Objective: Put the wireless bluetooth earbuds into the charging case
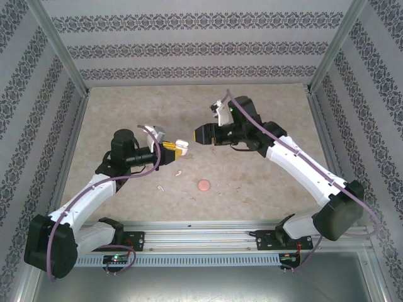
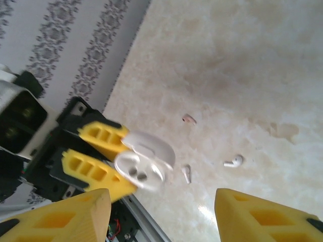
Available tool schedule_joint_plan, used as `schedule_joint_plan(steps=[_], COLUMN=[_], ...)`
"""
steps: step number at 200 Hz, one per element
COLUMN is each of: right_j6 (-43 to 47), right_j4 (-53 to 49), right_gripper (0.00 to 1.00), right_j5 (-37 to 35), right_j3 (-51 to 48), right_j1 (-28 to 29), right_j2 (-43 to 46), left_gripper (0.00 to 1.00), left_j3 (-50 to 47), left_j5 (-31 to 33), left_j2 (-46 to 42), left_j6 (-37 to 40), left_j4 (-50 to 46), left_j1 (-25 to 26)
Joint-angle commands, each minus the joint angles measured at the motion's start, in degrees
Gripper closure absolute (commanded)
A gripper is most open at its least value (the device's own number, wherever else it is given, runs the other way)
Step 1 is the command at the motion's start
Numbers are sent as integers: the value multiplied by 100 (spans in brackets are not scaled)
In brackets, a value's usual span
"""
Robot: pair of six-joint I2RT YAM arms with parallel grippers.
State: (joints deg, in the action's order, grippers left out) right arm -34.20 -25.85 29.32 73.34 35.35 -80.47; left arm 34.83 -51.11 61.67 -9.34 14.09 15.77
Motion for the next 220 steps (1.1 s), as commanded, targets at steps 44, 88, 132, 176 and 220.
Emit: schedule_joint_plan(steps=[44,88,132,176,220], right_j6=[-2173,-2779,-3429,-3651,-3997], right_j4=[1810,2157,2705,2995,3422], right_gripper=[44,42,41,41,46], right_j5=[114,27,47,241,423], right_j3=[-584,-416,-528,-301,-241], right_j1=[529,622,638,689,719], right_j2=[-347,-393,-342,-591,-834], left_gripper=[100,100,100,100,100], left_j3=[-1139,-1224,-979,-719,-594], left_j5=[-331,-133,235,207,190], left_j2=[-132,-132,-331,-266,-128], left_j6=[-1376,-1508,-1554,-1575,-1764], left_j4=[3336,3947,3895,3851,4072], left_j1=[-515,-514,-518,-509,-505])
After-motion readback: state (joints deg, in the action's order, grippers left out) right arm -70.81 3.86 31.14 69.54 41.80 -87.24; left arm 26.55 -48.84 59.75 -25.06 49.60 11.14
